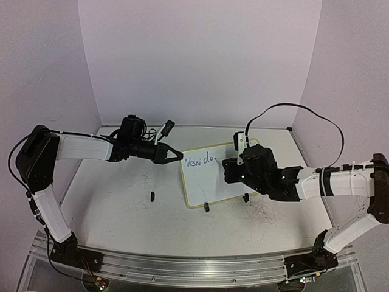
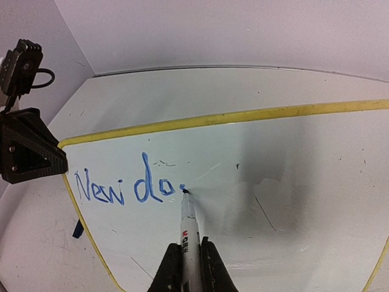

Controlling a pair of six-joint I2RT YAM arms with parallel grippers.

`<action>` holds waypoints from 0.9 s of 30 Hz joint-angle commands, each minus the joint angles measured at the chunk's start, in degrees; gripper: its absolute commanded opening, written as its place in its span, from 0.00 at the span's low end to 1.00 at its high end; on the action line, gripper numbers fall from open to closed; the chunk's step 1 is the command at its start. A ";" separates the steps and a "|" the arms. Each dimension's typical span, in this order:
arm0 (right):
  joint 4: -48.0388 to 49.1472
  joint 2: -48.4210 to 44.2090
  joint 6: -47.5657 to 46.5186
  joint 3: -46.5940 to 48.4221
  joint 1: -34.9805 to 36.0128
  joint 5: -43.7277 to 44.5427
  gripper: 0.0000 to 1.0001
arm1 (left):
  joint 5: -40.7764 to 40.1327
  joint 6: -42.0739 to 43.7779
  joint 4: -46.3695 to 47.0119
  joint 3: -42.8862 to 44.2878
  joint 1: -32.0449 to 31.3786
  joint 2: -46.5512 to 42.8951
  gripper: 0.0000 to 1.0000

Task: Write a sentence on the whiteboard
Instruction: Write a sentence on the whiteboard stand.

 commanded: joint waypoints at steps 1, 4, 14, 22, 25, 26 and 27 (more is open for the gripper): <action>-0.30 -1.76 0.87 -0.28 0.27 2.01 0.00 | -0.64 0.48 -3.66 0.09 0.02 0.39 0.00; -0.55 -2.10 1.28 -0.59 0.27 2.64 0.00 | -0.60 0.44 -3.67 0.10 0.03 0.33 0.00; 0.50 -1.29 0.88 0.63 0.22 4.12 0.00 | -0.67 0.46 -3.67 0.15 -0.01 0.39 0.00; 2.48 0.14 -0.64 2.58 0.26 3.75 0.00 | -0.61 0.54 -3.68 0.00 0.04 0.22 0.00; 2.57 0.68 -0.96 3.00 0.26 3.46 0.00 | -0.60 0.54 -3.67 0.06 0.03 0.22 0.00; 2.59 0.86 -1.06 3.09 0.27 3.28 0.00 | -0.62 0.59 -3.67 0.05 0.04 0.22 0.00; 2.61 1.05 -1.12 3.14 0.26 3.12 0.00 | -0.63 0.63 -3.68 0.03 0.05 0.20 0.00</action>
